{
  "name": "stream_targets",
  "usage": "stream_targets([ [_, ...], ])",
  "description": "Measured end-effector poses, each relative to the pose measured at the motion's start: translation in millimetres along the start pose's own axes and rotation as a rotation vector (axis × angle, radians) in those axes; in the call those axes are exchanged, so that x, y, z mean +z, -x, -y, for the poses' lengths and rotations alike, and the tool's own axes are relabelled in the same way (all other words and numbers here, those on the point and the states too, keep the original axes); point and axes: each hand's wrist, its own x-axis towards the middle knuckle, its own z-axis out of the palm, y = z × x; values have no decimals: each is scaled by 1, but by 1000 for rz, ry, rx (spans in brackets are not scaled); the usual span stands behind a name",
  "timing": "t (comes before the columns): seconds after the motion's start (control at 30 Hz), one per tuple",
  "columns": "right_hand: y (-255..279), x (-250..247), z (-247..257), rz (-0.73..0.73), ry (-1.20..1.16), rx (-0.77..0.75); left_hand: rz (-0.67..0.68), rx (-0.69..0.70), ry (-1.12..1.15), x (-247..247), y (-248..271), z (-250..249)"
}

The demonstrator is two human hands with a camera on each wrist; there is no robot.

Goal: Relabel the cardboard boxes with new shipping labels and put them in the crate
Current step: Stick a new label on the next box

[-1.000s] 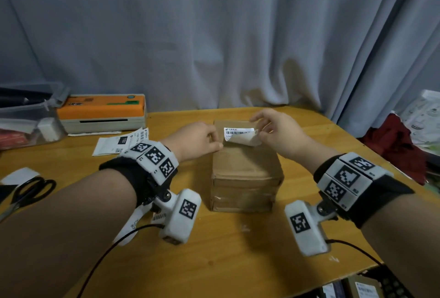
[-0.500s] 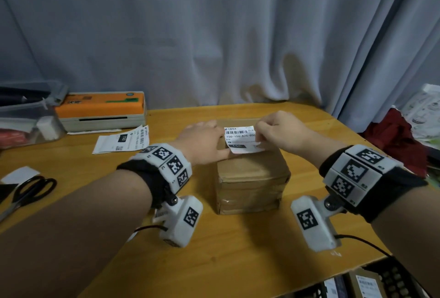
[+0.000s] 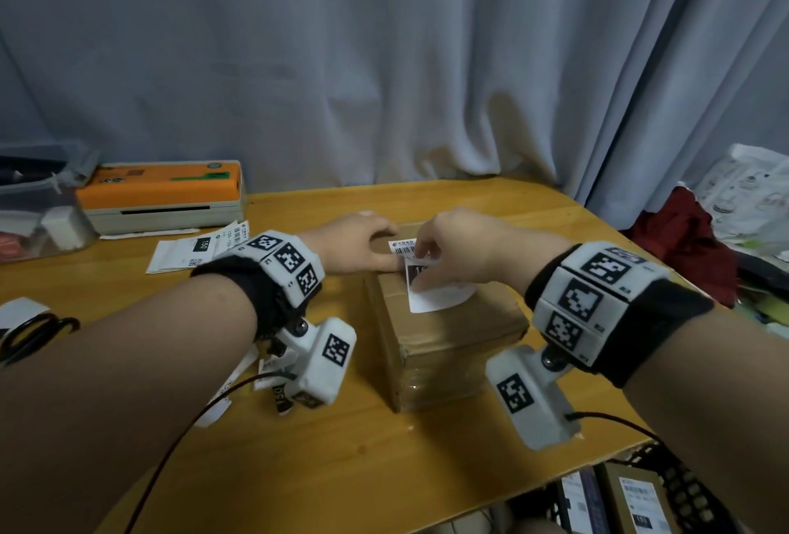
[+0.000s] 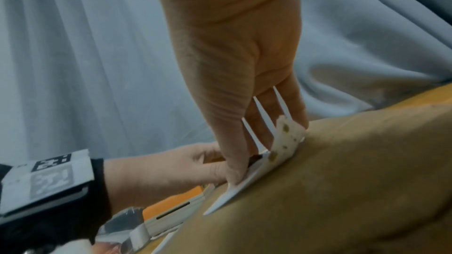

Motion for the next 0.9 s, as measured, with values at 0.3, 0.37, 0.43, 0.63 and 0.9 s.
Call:
stream_targets([
  [0.3,-13,-9,31,-27,130,15,-78,-38,-47,-5,2,3],
  [0.37,-16,-13,32,-26,151,33,-6,-29,-39,-9,4,8],
  [0.43,-18,-15,30,-17,155,54,48,-51,-62,-10,6,12],
  [0.63,-20,-16,21,-11,95,110,-10,-127,-132,-12,6,0],
  [0.9,-11,-9,-6,-179,48,75,-14,-138,2,7,13,-11],
])
